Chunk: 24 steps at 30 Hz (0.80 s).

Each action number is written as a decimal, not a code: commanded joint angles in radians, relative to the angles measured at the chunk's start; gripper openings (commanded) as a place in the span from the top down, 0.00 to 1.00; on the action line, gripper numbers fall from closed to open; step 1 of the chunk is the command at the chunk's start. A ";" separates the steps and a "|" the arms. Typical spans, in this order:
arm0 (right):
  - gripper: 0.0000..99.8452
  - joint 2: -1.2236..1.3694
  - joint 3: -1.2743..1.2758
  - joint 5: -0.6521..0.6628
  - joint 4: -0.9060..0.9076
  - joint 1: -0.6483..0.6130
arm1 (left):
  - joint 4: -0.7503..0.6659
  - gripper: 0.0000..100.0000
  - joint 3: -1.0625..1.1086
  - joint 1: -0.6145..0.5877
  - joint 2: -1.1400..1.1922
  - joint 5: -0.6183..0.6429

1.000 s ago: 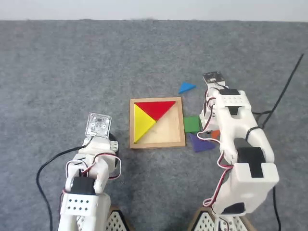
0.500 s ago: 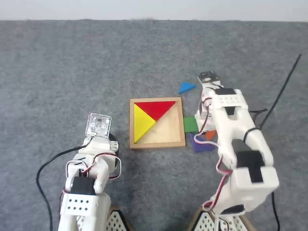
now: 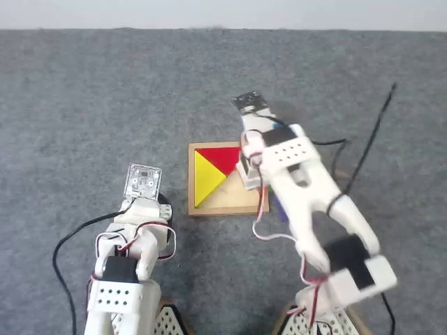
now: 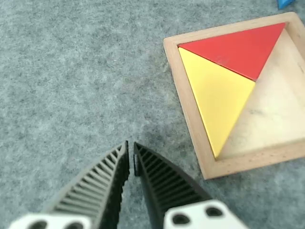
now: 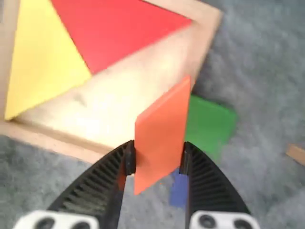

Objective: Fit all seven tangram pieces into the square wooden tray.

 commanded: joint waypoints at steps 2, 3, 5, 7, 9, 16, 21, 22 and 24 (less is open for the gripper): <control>0.89 0.154 -0.216 -0.078 0.007 -0.015 | 0.005 0.98 -0.008 -0.005 -0.012 0.006; 0.89 0.188 -0.252 -0.095 0.012 -0.015 | 0.005 0.98 -0.008 -0.005 -0.012 0.006; 0.89 0.246 -0.307 -0.103 0.013 -0.015 | 0.005 0.98 -0.008 -0.005 -0.012 0.006; 0.89 0.291 -0.344 -0.110 0.013 -0.015 | 0.005 0.98 -0.008 -0.005 -0.012 0.006; 0.89 0.326 -0.370 -0.110 0.013 -0.015 | 0.005 0.98 -0.008 -0.005 -0.012 0.006; 0.88 0.371 -0.396 -0.101 0.013 -0.015 | 0.005 0.98 -0.008 -0.005 -0.012 0.006; 0.76 0.371 -0.416 -0.103 0.047 -0.015 | 0.005 0.98 -0.008 -0.005 -0.012 0.006; 0.74 0.369 -0.417 -0.103 0.048 -0.015 | 0.005 0.98 -0.008 -0.005 -0.012 0.006; 0.72 0.369 -0.422 -0.103 0.047 -0.015 | 0.005 0.98 -0.008 -0.005 -0.012 0.006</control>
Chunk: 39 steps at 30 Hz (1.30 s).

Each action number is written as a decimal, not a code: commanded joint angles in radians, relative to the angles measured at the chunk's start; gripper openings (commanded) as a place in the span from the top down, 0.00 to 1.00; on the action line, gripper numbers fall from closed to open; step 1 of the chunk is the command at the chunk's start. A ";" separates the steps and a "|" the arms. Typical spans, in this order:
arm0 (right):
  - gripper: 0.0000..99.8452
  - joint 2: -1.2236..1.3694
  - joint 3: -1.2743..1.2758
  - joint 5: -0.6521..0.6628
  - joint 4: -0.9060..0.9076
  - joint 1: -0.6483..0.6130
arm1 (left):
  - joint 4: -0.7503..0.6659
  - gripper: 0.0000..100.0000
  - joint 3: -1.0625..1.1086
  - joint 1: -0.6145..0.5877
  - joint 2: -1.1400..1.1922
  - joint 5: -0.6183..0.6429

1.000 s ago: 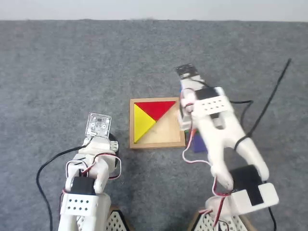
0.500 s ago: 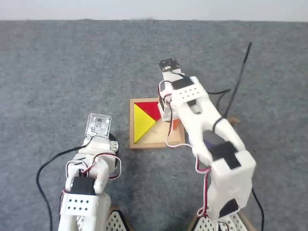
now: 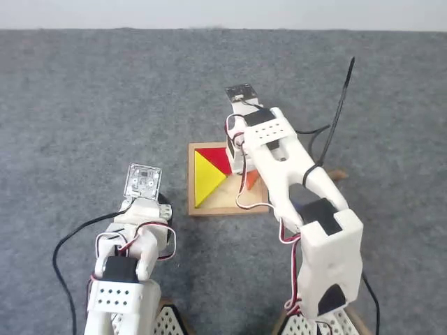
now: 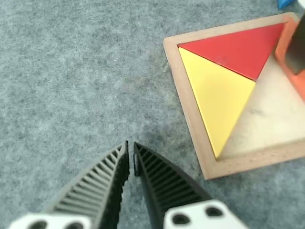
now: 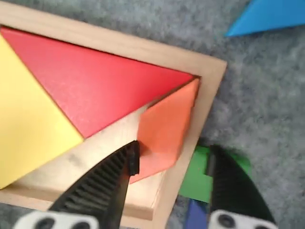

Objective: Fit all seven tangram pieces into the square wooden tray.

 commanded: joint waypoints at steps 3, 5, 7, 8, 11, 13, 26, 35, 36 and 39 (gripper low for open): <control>0.72 -0.010 -0.064 -0.003 0.010 -0.005 | 0.005 0.98 -0.008 -0.005 -0.012 0.006; 0.72 -0.013 -0.066 -0.003 0.008 -0.005 | 0.005 0.98 -0.008 -0.005 -0.012 0.006; 0.72 -0.027 -0.064 -0.003 0.007 -0.005 | 0.005 0.98 -0.008 -0.005 -0.012 0.006; 0.72 -0.039 -0.064 -0.003 0.007 -0.004 | 0.005 0.98 -0.008 -0.005 -0.012 0.006; 0.72 -0.068 -0.064 -0.003 0.005 0.001 | 0.005 0.98 -0.008 -0.005 -0.012 0.006; 0.72 -0.082 -0.064 -0.003 0.012 0.001 | 0.005 0.98 -0.008 -0.005 -0.012 0.006; 0.72 -0.295 0.026 0.123 0.142 0.199 | 0.005 0.98 -0.008 -0.003 -0.012 0.006; 0.72 -0.374 0.244 -0.032 0.065 0.374 | 0.005 0.98 -0.008 -0.003 -0.012 0.006; 0.72 -0.375 0.253 -0.058 0.061 0.394 | 0.005 0.98 -0.008 -0.003 -0.012 0.006; 0.72 -0.375 0.258 -0.153 0.061 0.430 | 0.005 0.98 -0.008 -0.003 -0.012 0.006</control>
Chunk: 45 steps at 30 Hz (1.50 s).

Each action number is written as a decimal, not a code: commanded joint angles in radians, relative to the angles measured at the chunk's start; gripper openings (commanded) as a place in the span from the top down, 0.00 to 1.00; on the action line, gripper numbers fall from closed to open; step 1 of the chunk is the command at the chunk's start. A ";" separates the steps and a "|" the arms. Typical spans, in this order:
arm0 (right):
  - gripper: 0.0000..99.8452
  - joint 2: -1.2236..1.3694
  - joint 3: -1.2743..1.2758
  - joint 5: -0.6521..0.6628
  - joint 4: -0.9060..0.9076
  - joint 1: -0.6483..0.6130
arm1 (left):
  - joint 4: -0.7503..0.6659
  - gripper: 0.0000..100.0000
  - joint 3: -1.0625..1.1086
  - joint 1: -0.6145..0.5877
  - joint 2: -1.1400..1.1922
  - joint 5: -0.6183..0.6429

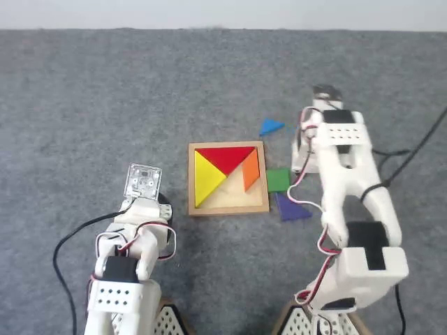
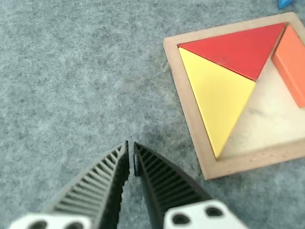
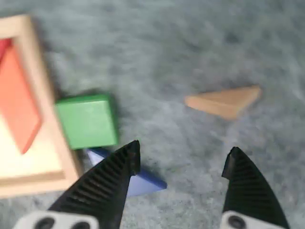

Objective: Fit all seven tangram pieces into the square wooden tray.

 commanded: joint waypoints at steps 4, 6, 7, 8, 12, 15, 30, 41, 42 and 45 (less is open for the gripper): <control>0.72 -0.064 0.000 -0.249 -0.016 0.061 | 0.005 0.98 -0.008 -0.003 -0.012 0.006; 0.72 -0.062 0.002 -0.302 -0.016 0.062 | 0.005 0.98 -0.008 -0.003 -0.012 0.006; 0.72 -0.062 0.003 -0.324 -0.022 0.064 | 0.005 0.98 -0.008 -0.003 -0.012 0.006; 0.72 -0.062 0.009 -0.341 -0.036 0.067 | 0.005 0.98 -0.008 -0.003 -0.012 0.006; 0.72 -0.062 0.057 -0.440 -0.142 0.097 | 0.005 0.98 -0.008 -0.003 -0.012 0.006; 0.72 -0.062 0.069 -0.470 -0.179 0.116 | 0.005 0.98 -0.008 -0.003 -0.012 0.006; 0.82 -0.022 0.094 -0.468 -0.236 0.119 | 0.005 0.98 -0.008 -0.003 -0.012 0.006; 0.82 0.002 0.092 -0.466 -0.257 0.143 | 0.005 0.98 -0.008 -0.003 -0.012 0.006; 0.82 0.002 0.092 -0.466 -0.257 0.153 | 0.005 0.98 -0.008 -0.003 -0.012 0.006; 0.82 0.002 0.094 -0.468 -0.271 0.165 | 0.005 0.98 -0.008 -0.003 -0.012 0.006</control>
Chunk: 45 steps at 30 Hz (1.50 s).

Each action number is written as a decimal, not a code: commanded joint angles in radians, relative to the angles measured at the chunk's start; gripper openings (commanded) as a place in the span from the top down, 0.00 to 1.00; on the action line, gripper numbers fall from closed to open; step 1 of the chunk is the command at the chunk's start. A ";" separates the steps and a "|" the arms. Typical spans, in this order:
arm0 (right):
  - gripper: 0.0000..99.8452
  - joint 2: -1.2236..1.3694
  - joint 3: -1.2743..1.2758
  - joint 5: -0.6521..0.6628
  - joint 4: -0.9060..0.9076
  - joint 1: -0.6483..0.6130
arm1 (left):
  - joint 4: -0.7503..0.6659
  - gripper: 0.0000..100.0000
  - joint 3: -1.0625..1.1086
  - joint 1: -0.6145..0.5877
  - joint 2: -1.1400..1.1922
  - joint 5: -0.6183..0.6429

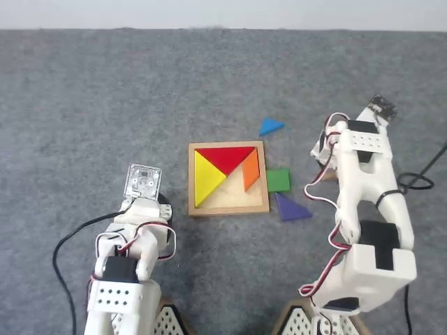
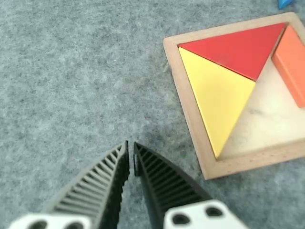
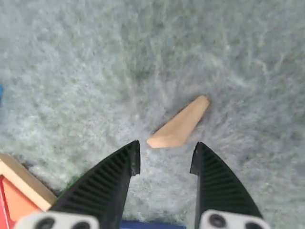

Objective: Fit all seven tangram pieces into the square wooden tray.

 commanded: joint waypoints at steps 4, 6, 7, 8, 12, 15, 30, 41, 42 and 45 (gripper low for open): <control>0.82 -0.008 -0.008 -0.012 -0.030 0.025 | 0.005 0.98 -0.008 -0.003 -0.012 0.006; 0.82 -0.008 -0.008 -0.012 -0.030 0.025 | 0.005 0.98 -0.008 -0.003 -0.012 0.006; 0.82 -0.008 -0.008 -0.012 -0.030 0.025 | 0.005 0.98 -0.008 -0.003 -0.012 0.006; 0.82 -0.007 -0.006 -0.012 -0.030 0.025 | 0.005 0.98 -0.008 -0.003 -0.012 0.006; 0.82 0.036 -0.014 -0.012 -0.033 0.022 | 0.005 0.98 -0.008 -0.003 -0.012 0.006; 0.82 0.068 -0.017 -0.012 -0.061 0.025 | 0.005 0.98 -0.008 -0.003 -0.012 0.006; 0.83 0.081 -0.035 -0.014 -0.065 0.036 | 0.005 0.98 -0.008 -0.003 -0.012 0.006; 0.87 0.082 -0.034 -0.012 -0.067 0.058 | 0.005 0.98 -0.008 -0.003 -0.012 0.006; 0.88 0.082 -0.034 -0.012 -0.067 0.058 | 0.005 0.98 -0.008 -0.003 -0.012 0.006; 0.88 0.082 -0.025 -0.012 -0.070 0.058 | 0.005 0.98 -0.008 -0.003 -0.012 0.006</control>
